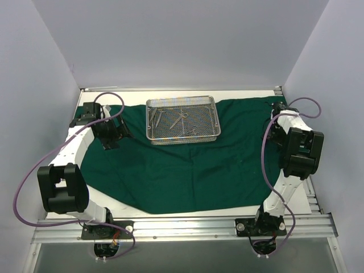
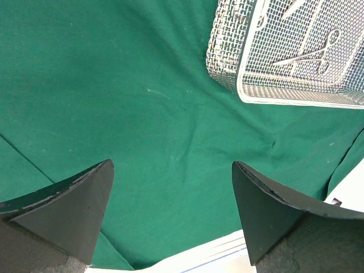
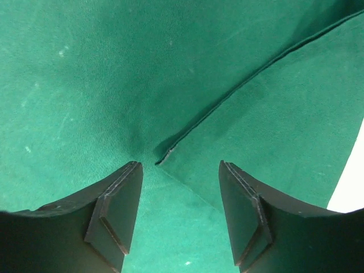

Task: Open and lay out the surgical kit
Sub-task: Smooth out the surgical kit at the center of the board.

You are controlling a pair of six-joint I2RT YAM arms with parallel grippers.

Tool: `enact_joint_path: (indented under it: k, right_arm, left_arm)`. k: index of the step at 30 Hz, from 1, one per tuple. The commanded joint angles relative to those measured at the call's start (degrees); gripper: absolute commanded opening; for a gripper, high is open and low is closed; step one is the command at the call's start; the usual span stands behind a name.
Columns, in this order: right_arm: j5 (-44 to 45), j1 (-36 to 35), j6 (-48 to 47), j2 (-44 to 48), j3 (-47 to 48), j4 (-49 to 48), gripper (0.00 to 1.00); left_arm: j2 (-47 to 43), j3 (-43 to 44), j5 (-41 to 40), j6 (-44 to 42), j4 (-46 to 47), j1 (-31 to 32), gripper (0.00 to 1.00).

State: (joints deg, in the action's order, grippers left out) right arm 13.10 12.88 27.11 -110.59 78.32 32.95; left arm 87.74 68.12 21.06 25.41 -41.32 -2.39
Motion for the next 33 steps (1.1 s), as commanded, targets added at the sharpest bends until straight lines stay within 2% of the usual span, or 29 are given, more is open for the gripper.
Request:
enact_joint_path:
  k: [1, 20, 29, 33]
  right_arm:
    - [2.02, -0.75, 1.28, -1.03, 0.96, 1.94, 0.55]
    - [4.74, -1.02, 2.33, -4.29, -0.19, 1.15, 0.43]
    - [6.84, -0.41, 1.72, -2.54, -0.19, 2.82, 0.2]
    - [7.9, 0.82, 1.54, 0.45, -0.45, 4.49, 0.03]
  left_arm:
    - [0.32, 0.7, 0.65, -0.27, 2.3, 0.02, 0.94]
    - [1.99, 0.61, 0.47, -1.5, 2.21, -0.33, 0.94]
    - [2.69, 0.79, 0.65, -1.41, 2.82, -0.33, 0.94]
    - [3.13, 0.61, 0.65, -1.41, 3.0, -0.33, 0.94]
